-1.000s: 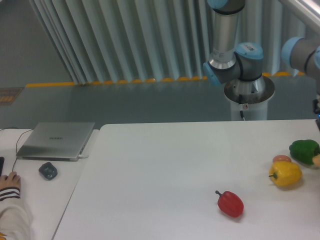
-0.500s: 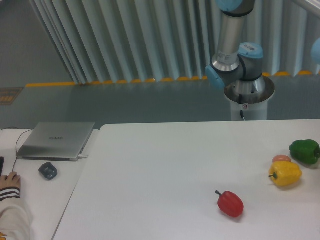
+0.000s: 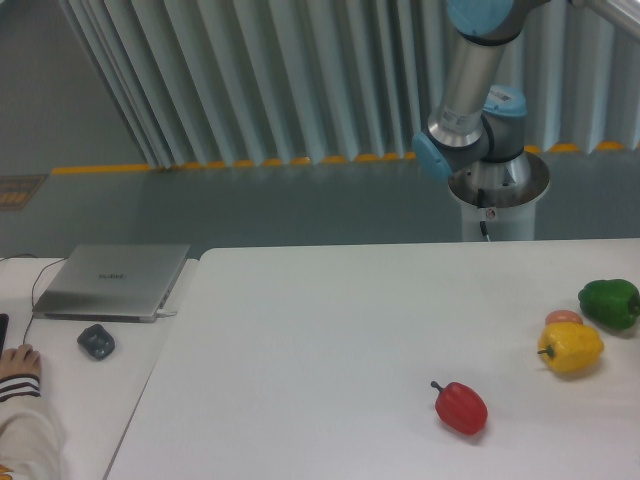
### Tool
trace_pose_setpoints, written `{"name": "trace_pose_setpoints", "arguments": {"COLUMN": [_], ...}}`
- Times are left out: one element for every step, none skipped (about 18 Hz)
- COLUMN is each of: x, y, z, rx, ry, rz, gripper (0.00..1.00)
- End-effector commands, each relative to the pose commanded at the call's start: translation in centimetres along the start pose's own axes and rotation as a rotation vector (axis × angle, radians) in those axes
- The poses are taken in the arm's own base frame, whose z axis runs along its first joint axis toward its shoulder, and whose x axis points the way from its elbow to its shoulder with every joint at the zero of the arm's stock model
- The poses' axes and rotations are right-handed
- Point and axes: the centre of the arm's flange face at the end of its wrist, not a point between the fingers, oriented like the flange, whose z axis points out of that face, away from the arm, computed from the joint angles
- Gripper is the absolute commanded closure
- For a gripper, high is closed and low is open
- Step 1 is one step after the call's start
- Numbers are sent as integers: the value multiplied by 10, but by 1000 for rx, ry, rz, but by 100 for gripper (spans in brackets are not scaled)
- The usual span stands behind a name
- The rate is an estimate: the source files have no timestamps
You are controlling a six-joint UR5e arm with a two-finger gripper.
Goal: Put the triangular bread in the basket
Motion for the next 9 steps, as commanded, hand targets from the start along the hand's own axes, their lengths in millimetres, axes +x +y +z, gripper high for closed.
{"name": "trace_pose_setpoints", "arguments": {"x": [0,0,-3,-4,-3,-4,-3,-3,-3], "y": [-1,-1,-1,-2,-5,-7,-8,-8,-8], "z": [0,-1,-5,-8,-10,-14,-15,-17,-18], "rx": [0,0,-2,-2,-2,-2,-2,-4,-4], "ry": [0,-1,-10,-15,-18,-22,-22,-25,-26], "rz": [1,3,6,6,11,13,14,16,18], "gripper": [0,0,0,0,0,0,0,0,0]}}
